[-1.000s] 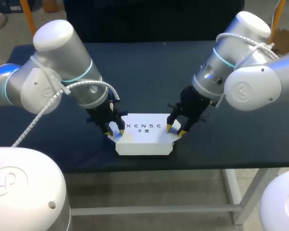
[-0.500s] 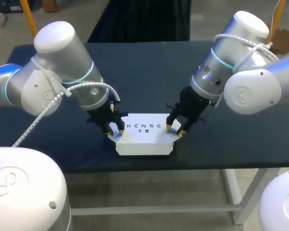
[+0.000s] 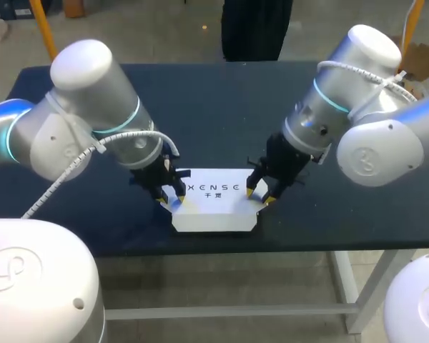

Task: Assemble the packaging by folding the flat box into shape, placing the metal phone stand inside, and closing the box properly

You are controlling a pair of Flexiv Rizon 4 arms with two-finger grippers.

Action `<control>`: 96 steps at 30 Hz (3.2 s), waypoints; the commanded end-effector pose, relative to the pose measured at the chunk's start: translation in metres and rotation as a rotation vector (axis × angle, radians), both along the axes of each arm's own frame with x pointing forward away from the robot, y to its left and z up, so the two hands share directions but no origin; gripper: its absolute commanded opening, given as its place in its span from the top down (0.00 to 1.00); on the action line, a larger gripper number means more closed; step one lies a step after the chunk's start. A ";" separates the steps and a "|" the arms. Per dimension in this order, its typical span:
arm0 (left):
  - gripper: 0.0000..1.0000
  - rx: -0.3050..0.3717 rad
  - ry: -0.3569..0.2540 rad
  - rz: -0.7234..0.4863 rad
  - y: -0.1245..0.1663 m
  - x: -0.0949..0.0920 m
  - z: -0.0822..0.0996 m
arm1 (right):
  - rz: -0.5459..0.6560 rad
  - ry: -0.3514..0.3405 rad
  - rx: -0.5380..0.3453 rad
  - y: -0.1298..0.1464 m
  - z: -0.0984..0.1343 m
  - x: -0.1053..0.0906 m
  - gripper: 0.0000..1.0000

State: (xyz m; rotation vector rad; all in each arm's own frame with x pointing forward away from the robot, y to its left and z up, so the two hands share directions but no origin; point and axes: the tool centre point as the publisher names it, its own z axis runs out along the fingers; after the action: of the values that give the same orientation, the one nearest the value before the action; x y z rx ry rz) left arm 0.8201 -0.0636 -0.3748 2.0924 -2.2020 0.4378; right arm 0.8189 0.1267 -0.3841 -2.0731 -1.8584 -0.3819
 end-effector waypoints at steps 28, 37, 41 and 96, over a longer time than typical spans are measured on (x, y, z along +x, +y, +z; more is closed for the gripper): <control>0.55 -0.127 -0.092 -0.023 0.000 -0.002 -0.013 | -0.006 -0.080 0.146 0.003 -0.016 0.007 0.52; 0.53 -0.239 -0.106 -0.071 0.008 0.002 -0.016 | -0.011 -0.078 0.193 0.002 -0.017 0.010 0.53; 0.53 -0.283 -0.104 -0.111 0.009 0.005 -0.016 | -0.014 -0.081 0.207 0.002 -0.017 0.011 0.53; 0.58 -0.446 -0.046 -0.254 0.008 0.019 -0.022 | 0.045 -0.182 0.394 0.005 -0.017 -0.006 0.52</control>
State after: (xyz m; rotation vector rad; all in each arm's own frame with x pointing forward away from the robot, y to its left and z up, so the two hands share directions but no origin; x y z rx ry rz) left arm 0.8339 -0.0539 -0.3863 1.5744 -2.1089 0.8715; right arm 0.8138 0.1345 -0.3963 -1.8085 -1.7666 -0.8593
